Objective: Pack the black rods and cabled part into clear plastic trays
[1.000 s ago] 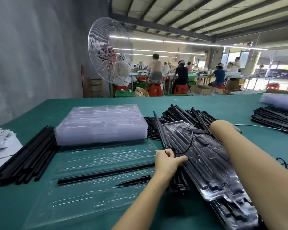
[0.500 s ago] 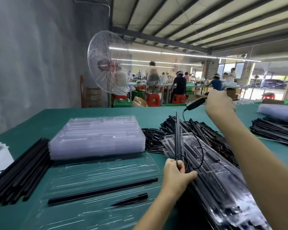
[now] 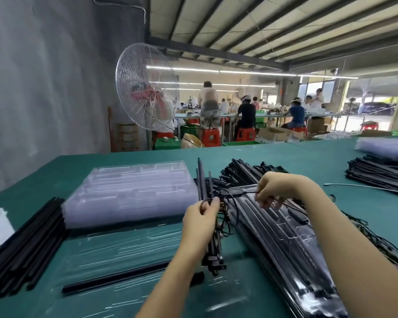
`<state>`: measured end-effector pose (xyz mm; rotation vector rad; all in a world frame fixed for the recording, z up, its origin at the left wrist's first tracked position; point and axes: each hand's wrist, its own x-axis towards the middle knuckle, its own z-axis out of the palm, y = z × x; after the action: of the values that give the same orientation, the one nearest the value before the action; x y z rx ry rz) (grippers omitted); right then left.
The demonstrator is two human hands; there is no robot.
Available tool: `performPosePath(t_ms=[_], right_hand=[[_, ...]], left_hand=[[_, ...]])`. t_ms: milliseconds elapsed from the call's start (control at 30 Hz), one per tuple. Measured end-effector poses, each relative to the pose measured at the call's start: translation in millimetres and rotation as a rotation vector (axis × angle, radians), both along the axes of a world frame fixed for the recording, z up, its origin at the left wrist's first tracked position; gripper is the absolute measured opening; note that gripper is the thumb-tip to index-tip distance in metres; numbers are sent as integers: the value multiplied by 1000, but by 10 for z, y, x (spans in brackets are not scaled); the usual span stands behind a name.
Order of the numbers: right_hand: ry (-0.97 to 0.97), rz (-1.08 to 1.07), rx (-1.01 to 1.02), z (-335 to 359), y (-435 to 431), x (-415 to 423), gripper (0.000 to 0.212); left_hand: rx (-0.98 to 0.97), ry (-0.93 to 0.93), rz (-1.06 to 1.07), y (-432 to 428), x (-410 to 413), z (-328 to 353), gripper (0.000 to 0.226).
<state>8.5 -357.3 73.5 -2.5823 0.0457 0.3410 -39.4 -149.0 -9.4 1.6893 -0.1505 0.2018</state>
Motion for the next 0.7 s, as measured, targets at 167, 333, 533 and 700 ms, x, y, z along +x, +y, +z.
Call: performPosePath(t_ms=[167, 333, 533, 700], right_hand=[[-6, 66, 21, -9, 28, -119, 14], [40, 140, 75, 57, 93, -226, 21], [-20, 129, 103, 28, 262, -341, 23], [-11, 100, 27, 81, 441, -448, 25]], left_hand=[[181, -98, 89, 96, 5, 76, 9], [369, -186, 24, -251, -88, 136, 55], [454, -119, 23, -432, -90, 59, 36], [451, -91, 0, -381, -40, 41, 20]])
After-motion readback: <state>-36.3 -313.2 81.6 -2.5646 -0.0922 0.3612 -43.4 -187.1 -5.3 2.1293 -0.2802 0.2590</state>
